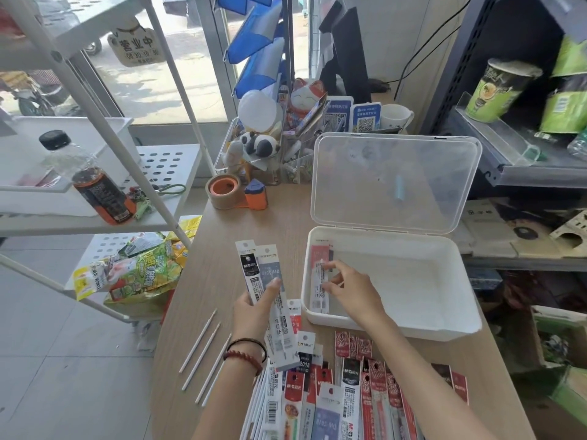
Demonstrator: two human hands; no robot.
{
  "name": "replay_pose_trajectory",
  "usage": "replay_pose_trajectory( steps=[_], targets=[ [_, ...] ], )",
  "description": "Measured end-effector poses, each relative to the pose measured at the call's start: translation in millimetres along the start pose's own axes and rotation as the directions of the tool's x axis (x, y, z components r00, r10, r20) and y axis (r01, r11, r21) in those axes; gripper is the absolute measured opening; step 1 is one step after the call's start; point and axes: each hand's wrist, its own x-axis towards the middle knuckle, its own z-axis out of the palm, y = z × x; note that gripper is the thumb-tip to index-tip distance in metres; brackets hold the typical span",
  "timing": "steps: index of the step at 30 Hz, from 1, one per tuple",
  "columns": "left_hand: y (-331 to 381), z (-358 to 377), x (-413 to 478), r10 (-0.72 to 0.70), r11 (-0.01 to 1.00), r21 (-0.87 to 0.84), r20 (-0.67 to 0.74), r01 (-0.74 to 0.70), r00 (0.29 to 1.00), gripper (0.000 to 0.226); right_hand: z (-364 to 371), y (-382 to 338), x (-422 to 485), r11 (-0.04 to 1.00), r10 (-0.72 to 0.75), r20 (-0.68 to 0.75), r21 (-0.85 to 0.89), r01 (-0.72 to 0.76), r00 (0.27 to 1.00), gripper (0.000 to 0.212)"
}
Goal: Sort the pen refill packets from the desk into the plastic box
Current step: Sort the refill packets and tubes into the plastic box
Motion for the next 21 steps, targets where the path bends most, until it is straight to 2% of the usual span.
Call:
replay_pose_trajectory(
  steps=[8,12,14,17,21],
  targets=[
    [-0.6,1.6,-8.8,-0.001,1.0,0.026,0.009,0.0,1.0,0.015,1.9,-1.4,0.8,0.986,0.003,-0.008,-0.165,-0.004,1.0,0.035],
    [3.1,2.2,-12.0,0.02,0.999,0.034,0.033,-0.021,0.999,0.012,3.2,-1.2,2.3,0.986,-0.01,-0.036,-0.164,0.004,0.999,0.033],
    [5.0,2.4,-12.2,0.025,0.999,0.024,0.037,-0.026,0.999,0.012,2.4,-1.9,0.1,0.997,-0.062,-0.092,-0.055,0.057,0.994,0.026],
    [8.2,4.5,-10.8,0.038,0.999,0.02,0.038,-0.039,0.999,0.011,-4.1,-6.9,-8.1,0.966,-0.116,-0.119,0.218,0.14,0.986,0.016],
    [10.2,11.5,-8.9,0.072,0.997,0.027,0.037,-0.073,0.997,0.012,-9.2,-12.2,-15.5,0.906,-0.192,-0.161,0.35,0.238,0.968,0.02]
  ],
)
